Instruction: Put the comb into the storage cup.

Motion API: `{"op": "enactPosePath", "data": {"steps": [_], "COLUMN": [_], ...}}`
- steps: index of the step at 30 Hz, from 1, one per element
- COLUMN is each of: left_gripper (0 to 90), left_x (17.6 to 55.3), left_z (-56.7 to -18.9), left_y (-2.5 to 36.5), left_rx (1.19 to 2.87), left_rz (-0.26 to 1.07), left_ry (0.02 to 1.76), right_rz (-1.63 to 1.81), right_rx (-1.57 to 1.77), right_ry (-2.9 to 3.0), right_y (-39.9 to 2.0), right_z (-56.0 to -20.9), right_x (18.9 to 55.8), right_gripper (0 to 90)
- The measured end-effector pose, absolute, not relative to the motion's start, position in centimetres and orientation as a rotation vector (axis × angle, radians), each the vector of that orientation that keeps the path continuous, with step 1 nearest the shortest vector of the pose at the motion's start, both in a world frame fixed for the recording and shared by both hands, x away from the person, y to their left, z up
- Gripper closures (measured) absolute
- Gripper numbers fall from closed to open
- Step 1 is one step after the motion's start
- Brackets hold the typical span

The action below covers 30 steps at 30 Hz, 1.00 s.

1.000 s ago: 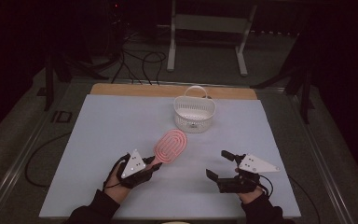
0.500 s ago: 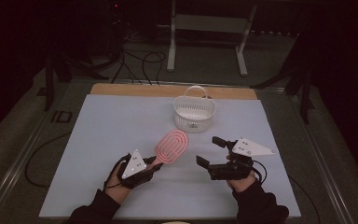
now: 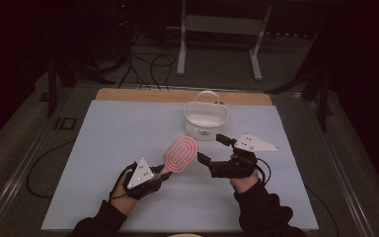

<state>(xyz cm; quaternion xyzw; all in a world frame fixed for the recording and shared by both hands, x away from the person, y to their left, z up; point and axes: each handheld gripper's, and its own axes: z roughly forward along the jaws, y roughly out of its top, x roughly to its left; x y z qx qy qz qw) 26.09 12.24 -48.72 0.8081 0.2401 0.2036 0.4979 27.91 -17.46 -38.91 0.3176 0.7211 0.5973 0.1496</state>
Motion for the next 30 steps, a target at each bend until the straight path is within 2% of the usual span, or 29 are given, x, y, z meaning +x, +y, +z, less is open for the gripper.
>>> {"op": "enactPosePath", "data": {"steps": [12,30], "left_gripper": [71.6,71.6], "left_x": [26.1,26.1], "left_z": [-48.9,-49.0], "left_y": [12.2,12.0], "left_rx": [1.968,1.974], "left_rz": [0.486,0.486], "left_ry": [0.579,0.576], "right_rz": [1.746,1.812], "right_rx": [1.002,1.117], "right_ry": [2.056,2.096], "right_y": [-17.9,-16.5], "right_z": [-40.2,-42.4], "right_x": [28.3,28.7], "right_gripper": [8.6,8.5]}}
